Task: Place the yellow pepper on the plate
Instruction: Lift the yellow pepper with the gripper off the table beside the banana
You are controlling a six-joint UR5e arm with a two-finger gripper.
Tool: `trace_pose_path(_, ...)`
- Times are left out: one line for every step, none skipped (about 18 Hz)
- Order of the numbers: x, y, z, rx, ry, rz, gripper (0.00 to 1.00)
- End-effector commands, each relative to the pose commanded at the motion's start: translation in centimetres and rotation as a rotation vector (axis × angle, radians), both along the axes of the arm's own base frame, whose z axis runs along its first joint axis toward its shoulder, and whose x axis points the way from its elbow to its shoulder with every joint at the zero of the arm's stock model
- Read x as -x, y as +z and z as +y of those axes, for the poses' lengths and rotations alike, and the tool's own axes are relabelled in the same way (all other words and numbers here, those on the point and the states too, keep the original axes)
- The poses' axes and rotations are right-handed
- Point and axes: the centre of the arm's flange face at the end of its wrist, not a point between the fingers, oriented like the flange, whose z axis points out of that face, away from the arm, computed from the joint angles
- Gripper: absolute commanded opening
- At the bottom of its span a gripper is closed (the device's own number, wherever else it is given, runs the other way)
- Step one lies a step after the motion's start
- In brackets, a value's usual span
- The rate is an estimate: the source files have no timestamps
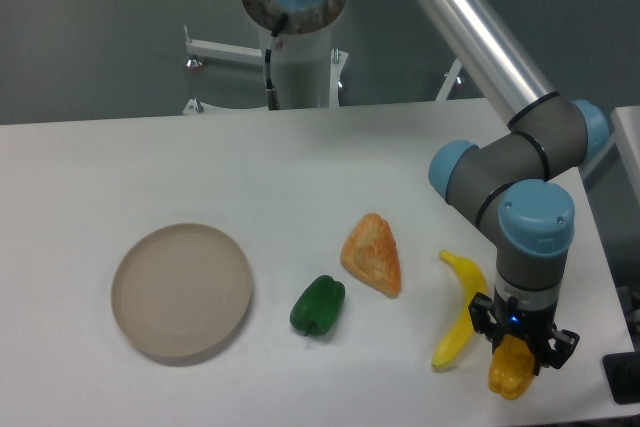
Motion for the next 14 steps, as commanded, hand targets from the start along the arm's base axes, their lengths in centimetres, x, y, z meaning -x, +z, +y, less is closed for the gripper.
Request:
trace_pose_path(-0.1,0.0,0.0,0.0,0.001,-0.002,0.45)
trace_pose_path(-0.2,0.2,0.0,0.0,0.002,0.0,0.45)
trace_pose_path(-0.2,0.4,0.0,-0.002,0.003,0.0,0.45)
trace_pose_path(-0.3,0.7,-0.1,-0.005,0.006,0.001,0.45)
trace_pose_path(-0.4,1.4,-0.2,-0.011,0.006,0.002,0.45)
trace_pose_path(-0.8,2.2,-0.5,-0.014,0.004,-0.001,0.45)
trace_pose_path(-1.4,2.6,-0.6,-0.011,0.0,-0.002,0.45)
trace_pose_path(-2.3,3.0,-0.6,-0.008,-0.007,-0.004,0.45)
trace_pose_path(-2.9,3.4,-1.1,-0.003,-0.009,-0.01,0.45)
trace_pose_path(-3.6,4.1,-1.6,-0.001,-0.009,-0.012,0.45)
trace_pose_path(-4.5,4.6,-2.0,0.005,-0.011,-0.019,0.45)
trace_pose_path(-6.0,5.5,-2.3,0.023,-0.013,-0.036,0.45)
trace_pose_path(-6.9,6.5,-2.8,0.04,-0.004,-0.056,0.45)
trace_pose_path(-7.7,7.5,-3.2,0.052,0.01,-0.077,0.45)
